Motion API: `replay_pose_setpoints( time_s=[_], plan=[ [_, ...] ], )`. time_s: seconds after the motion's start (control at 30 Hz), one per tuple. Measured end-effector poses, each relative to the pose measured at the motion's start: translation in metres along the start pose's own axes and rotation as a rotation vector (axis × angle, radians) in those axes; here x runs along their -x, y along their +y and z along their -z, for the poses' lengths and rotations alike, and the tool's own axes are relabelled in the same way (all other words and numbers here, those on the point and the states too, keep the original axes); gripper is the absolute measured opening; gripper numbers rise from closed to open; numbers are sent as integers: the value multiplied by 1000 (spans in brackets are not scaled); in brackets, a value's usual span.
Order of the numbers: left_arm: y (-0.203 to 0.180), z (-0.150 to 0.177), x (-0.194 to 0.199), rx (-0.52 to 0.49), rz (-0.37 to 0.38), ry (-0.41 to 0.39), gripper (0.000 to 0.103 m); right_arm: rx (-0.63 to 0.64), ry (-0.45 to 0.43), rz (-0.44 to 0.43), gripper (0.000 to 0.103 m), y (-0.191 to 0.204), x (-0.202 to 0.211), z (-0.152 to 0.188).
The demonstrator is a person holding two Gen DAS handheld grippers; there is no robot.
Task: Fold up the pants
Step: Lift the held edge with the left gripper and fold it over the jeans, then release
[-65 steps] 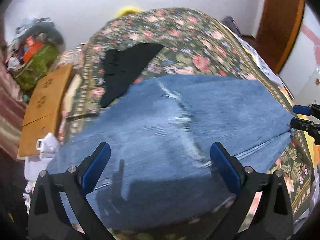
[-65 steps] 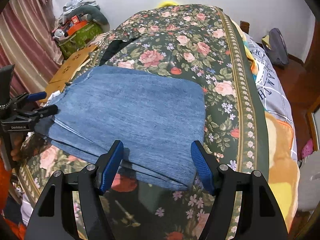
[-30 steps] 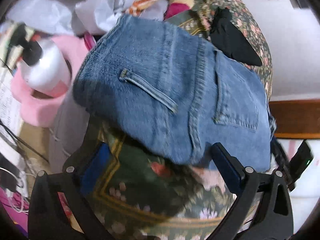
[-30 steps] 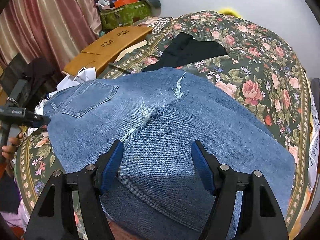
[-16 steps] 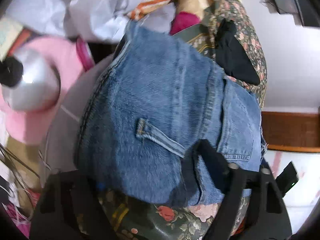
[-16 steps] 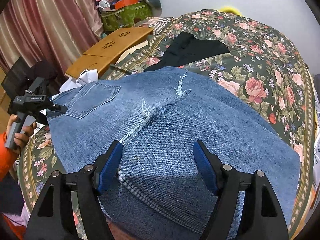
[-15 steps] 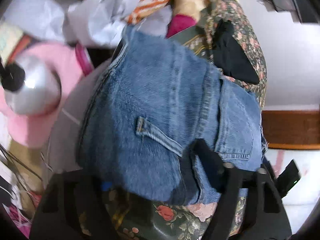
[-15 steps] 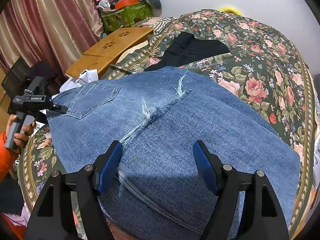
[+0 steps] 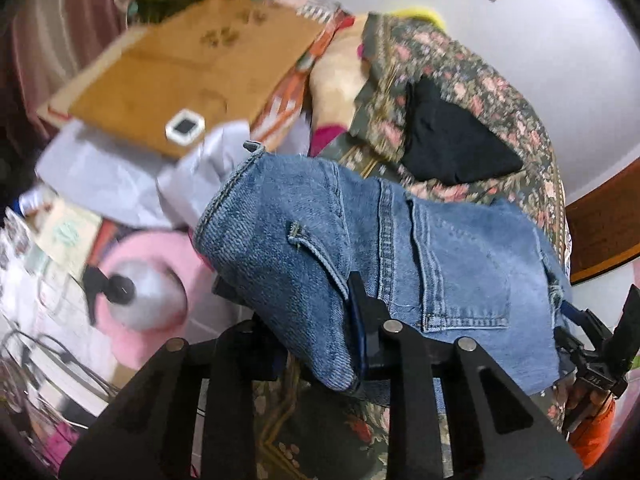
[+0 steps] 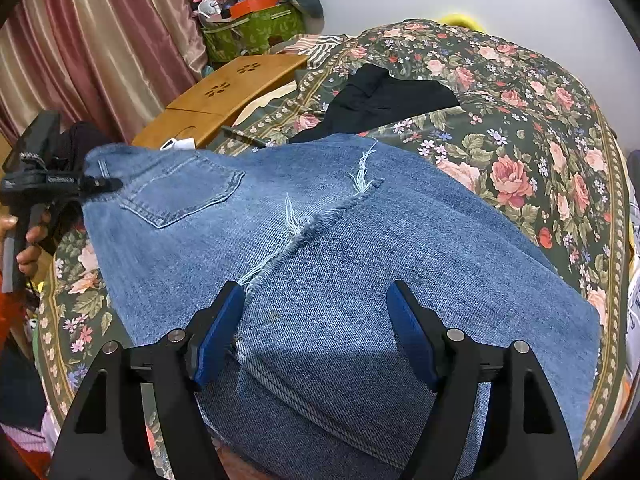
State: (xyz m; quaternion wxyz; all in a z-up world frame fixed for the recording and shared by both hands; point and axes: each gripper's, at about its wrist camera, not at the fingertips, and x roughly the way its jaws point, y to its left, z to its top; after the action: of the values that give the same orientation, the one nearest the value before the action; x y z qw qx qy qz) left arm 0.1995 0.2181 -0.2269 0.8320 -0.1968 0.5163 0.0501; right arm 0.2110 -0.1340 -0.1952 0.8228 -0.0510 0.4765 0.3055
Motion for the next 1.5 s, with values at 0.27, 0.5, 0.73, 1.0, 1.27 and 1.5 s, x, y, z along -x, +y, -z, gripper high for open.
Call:
replay_pose_setpoints(
  time_s=[0.27,0.5,0.73,1.0,1.27,1.5],
  plan=[
    [-50,-16,41,-146,-124,-118,24,-15,-13,-27,72,-5,2,2],
    [-80,-18,70,-218,-189,-184,24,-49,-33,-82,73,-11,5,4],
    [-138,-12,101,-337,-239,-303,22,-107,-58,-123,72,-29,25,13],
    [-244,-27,139,-470,-109,-436,20,-184,-120,30,72,-84,84,61],
    [-358,-18,133,-586,114,-412,19,-315,-95,113,72,-139,101,111],
    [-442,3,79,-654,218,-280,18,-388,-124,50,75,-149,95,124]
  ],
)
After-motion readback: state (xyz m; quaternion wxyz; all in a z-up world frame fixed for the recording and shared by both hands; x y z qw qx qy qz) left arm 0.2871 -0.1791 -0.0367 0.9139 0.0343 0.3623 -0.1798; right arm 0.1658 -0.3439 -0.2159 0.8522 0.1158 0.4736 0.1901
